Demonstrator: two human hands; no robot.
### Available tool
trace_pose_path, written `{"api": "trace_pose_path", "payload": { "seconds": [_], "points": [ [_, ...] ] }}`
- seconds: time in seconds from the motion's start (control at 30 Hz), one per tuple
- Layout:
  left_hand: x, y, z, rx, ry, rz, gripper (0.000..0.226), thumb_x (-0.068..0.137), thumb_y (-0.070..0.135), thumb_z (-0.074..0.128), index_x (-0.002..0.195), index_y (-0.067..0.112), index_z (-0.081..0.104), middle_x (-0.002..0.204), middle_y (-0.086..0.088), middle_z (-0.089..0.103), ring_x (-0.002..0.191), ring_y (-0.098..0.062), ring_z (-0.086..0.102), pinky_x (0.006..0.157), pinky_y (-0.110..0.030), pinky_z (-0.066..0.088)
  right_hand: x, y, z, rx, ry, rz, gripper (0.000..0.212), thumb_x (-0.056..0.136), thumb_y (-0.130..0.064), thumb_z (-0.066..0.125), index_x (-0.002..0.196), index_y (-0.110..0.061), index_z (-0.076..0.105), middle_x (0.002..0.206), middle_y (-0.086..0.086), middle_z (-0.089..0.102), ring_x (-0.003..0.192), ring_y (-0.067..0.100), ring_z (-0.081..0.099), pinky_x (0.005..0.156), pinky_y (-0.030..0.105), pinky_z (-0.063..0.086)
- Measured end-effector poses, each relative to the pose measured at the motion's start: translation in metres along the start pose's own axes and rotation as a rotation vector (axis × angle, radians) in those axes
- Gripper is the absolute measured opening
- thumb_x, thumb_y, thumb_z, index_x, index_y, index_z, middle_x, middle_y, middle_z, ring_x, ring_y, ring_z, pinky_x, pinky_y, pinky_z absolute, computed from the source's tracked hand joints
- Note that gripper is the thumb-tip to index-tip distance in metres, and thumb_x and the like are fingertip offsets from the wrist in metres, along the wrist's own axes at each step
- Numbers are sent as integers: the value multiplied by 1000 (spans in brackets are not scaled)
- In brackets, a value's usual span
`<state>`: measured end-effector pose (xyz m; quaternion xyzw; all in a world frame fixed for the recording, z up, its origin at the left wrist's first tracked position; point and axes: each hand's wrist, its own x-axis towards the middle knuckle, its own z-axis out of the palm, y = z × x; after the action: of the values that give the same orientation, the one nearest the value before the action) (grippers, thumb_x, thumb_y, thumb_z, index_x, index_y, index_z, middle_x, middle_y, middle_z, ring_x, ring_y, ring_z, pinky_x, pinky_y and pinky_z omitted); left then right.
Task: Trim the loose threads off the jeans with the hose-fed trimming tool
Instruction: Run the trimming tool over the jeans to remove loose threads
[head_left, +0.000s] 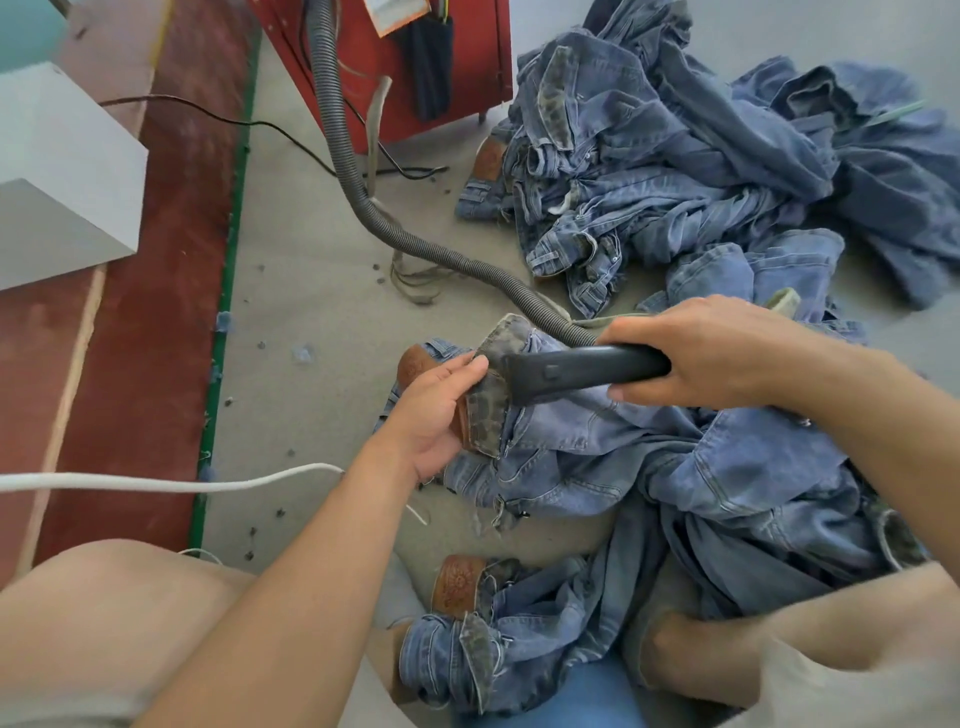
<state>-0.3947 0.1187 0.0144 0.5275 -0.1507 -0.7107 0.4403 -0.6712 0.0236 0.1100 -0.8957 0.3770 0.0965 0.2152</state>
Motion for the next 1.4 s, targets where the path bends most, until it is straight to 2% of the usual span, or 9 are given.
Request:
{"api": "trace_pose_path", "payload": {
  "seconds": [0.23, 0.5, 0.67, 0.87, 1.1, 1.17, 1.23, 1.33, 1.4],
  "points": [
    [3, 17, 3, 8, -29, 5, 27, 108, 17, 48, 121, 7, 69, 106, -16, 74, 93, -26, 73, 79, -40, 61, 0, 0, -5, 65, 36, 27, 54, 71, -90, 38, 117, -62, 48, 70, -19, 60, 64, 4, 57, 61, 39, 52],
    [10, 12, 10, -78, 16, -48, 22, 109, 16, 47, 109, 12, 68, 101, -13, 73, 97, -30, 70, 95, -53, 56, 3, -20, 4, -44, 0, -34, 47, 76, -83, 40, 111, -54, 51, 67, -15, 56, 64, 10, 57, 63, 38, 52],
    [9, 18, 5, -43, 36, -56, 25, 110, 15, 43, 117, 8, 65, 98, -12, 72, 86, -23, 70, 78, -37, 58, -1, 1, -19, 140, 217, 30, 46, 77, -81, 49, 111, -52, 54, 67, -17, 62, 61, 3, 60, 65, 39, 57],
    [17, 15, 9, -57, 25, -56, 28, 110, 15, 43, 104, 9, 70, 84, -8, 76, 76, -20, 74, 68, -34, 61, -4, -23, -3, -108, -8, -24, 46, 74, -79, 36, 108, -51, 49, 67, -18, 59, 59, 8, 58, 63, 38, 57],
    [39, 9, -15, -262, 291, 86, 34, 106, 9, 47, 140, 7, 48, 126, -17, 62, 110, -25, 64, 81, -35, 60, 8, -7, -5, 152, 289, -16, 44, 81, -74, 50, 115, -46, 53, 71, -17, 63, 63, 9, 62, 65, 39, 58],
    [37, -8, -31, 1, 621, 163, 23, 99, 0, 46, 119, -2, 56, 101, -14, 63, 104, -33, 65, 81, -40, 56, 7, 7, -9, 156, 331, 63, 50, 77, -78, 48, 115, -46, 52, 75, -13, 65, 69, 19, 64, 69, 43, 56],
    [25, -41, -53, 737, 809, 22, 8, 93, -2, 49, 91, -2, 57, 91, -18, 62, 95, -38, 65, 76, -41, 50, 6, 15, -8, 93, 286, 111, 52, 75, -81, 44, 115, -49, 51, 77, -10, 64, 72, 24, 63, 68, 43, 55],
    [-3, -100, -60, 1315, 115, -670, 32, 90, 12, 61, 118, -2, 58, 112, -13, 65, 95, -26, 68, 81, -35, 58, 6, 15, 2, -30, 151, 114, 51, 75, -81, 40, 115, -52, 49, 76, -11, 61, 71, 25, 61, 66, 42, 56],
    [-8, -127, -52, 1270, -49, -747, 69, 85, 39, 75, 138, 1, 53, 130, -12, 63, 112, -26, 66, 91, -34, 54, 8, 13, 9, -74, 89, 114, 47, 78, -78, 44, 118, -54, 48, 77, -12, 59, 73, 26, 61, 66, 41, 54]
  ]
}}
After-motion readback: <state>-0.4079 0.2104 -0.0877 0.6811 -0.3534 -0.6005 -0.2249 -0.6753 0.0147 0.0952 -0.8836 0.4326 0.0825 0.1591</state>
